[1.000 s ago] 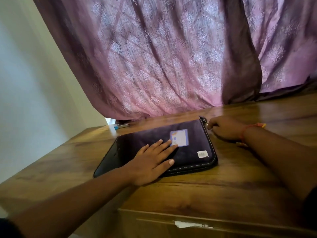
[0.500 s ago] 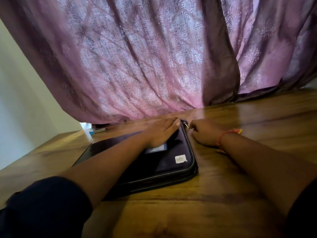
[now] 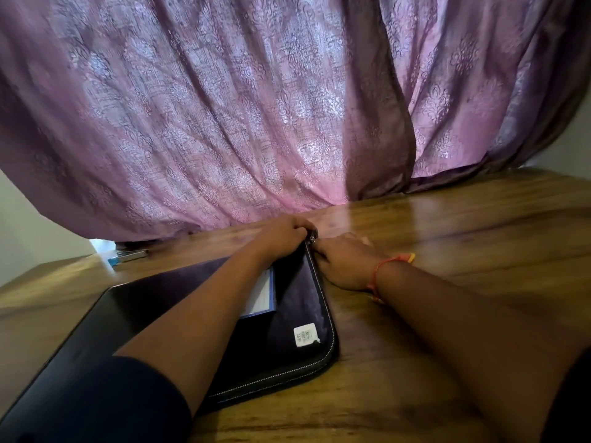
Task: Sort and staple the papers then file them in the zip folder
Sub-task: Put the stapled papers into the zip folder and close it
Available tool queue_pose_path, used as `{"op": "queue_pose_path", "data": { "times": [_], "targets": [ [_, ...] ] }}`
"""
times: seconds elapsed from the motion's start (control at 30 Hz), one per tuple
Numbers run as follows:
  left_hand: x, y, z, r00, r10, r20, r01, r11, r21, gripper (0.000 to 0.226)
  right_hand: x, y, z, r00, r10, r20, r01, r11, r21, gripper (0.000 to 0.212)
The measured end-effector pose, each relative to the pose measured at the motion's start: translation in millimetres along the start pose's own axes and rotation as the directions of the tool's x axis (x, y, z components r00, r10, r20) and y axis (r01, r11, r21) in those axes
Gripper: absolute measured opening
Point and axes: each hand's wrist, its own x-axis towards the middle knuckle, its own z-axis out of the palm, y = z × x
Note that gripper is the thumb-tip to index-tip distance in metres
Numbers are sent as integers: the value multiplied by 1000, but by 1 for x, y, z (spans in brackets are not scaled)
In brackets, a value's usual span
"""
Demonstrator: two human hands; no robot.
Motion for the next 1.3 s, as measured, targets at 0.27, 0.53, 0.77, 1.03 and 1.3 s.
{"op": "queue_pose_path", "data": {
  "times": [0.27,0.53,0.77,1.03,1.3],
  "targets": [
    [1,-7,1,983,8,-181,-37,987,-156,13,5,2,-5,976,17,-219,35,972,232,19],
    [0,-3,0,971,-43,-237,-2,983,-186,12,4,-3,-5,935,150,-321,-16,923,385,12],
    [-2,2,2,976,-75,-205,22,968,-250,15,5,-6,0,959,115,-259,-21,940,340,12],
    [0,5,1,977,-103,-187,52,963,-263,22,5,-6,0,957,161,-243,-53,916,397,9],
    [-3,12,1,975,-56,-214,12,979,-205,5,4,-2,-3,918,291,-269,-151,884,443,13]
  ]
}}
